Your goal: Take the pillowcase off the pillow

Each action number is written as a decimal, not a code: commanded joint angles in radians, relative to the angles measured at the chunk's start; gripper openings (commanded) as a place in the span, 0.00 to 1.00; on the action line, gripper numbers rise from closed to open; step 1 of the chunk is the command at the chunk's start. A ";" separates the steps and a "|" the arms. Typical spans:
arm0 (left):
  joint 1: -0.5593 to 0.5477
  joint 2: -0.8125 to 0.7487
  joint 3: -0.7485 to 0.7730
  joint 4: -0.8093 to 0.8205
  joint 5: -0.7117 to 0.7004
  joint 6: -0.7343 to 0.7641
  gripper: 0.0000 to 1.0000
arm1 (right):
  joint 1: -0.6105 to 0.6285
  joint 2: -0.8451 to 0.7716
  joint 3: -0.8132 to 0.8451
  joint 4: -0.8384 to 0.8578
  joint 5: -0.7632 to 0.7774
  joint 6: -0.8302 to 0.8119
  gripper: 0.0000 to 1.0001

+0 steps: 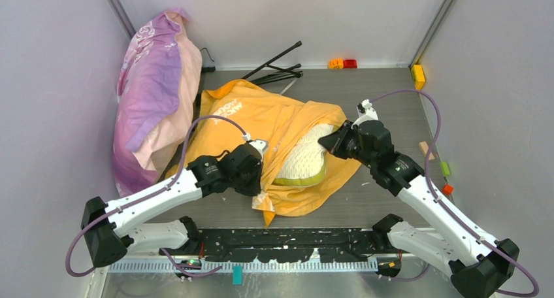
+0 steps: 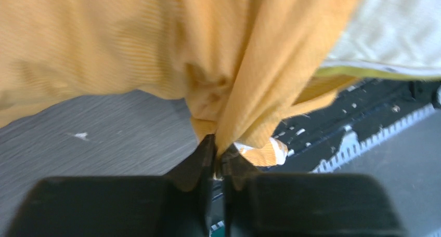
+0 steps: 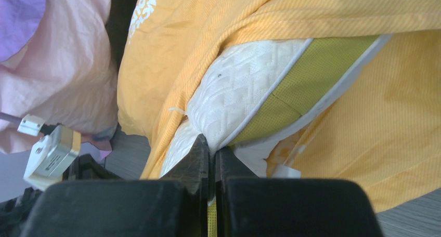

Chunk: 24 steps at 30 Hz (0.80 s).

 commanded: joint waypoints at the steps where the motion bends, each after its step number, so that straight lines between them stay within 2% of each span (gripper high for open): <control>1: 0.027 -0.001 0.051 -0.112 -0.120 0.034 0.33 | -0.006 -0.018 0.080 0.108 -0.029 -0.017 0.00; 2: 0.026 -0.009 0.086 -0.115 -0.118 0.039 0.43 | -0.007 -0.005 0.084 0.110 -0.069 -0.013 0.00; 5: 0.022 -0.048 0.184 -0.101 -0.079 0.102 0.58 | -0.006 0.030 0.092 0.111 -0.140 -0.003 0.00; 9: -0.010 -0.041 0.368 -0.172 -0.042 0.196 0.64 | -0.007 0.082 0.089 0.142 -0.227 0.020 0.00; 10: -0.024 -0.026 0.433 -0.199 -0.050 0.209 0.64 | -0.006 0.094 0.084 0.166 -0.262 0.026 0.03; 11: -0.040 -0.010 0.471 -0.219 -0.066 0.220 0.65 | -0.006 0.108 0.080 0.194 -0.303 0.030 0.12; 14: -0.092 0.028 0.542 -0.229 -0.109 0.256 0.66 | -0.007 0.142 0.077 0.230 -0.357 0.054 0.59; 15: -0.107 0.038 0.554 -0.220 -0.120 0.262 0.67 | -0.007 0.148 0.085 0.200 -0.331 0.062 0.66; 17: -0.132 0.068 0.569 -0.197 -0.127 0.265 0.68 | -0.007 0.147 0.111 0.085 -0.212 0.053 0.74; 20: -0.182 0.118 0.587 -0.160 -0.134 0.265 0.68 | -0.013 0.127 0.143 -0.099 0.024 0.035 0.81; 24: -0.259 0.214 0.618 -0.121 -0.174 0.275 0.70 | -0.021 0.068 0.115 -0.226 0.253 0.032 0.87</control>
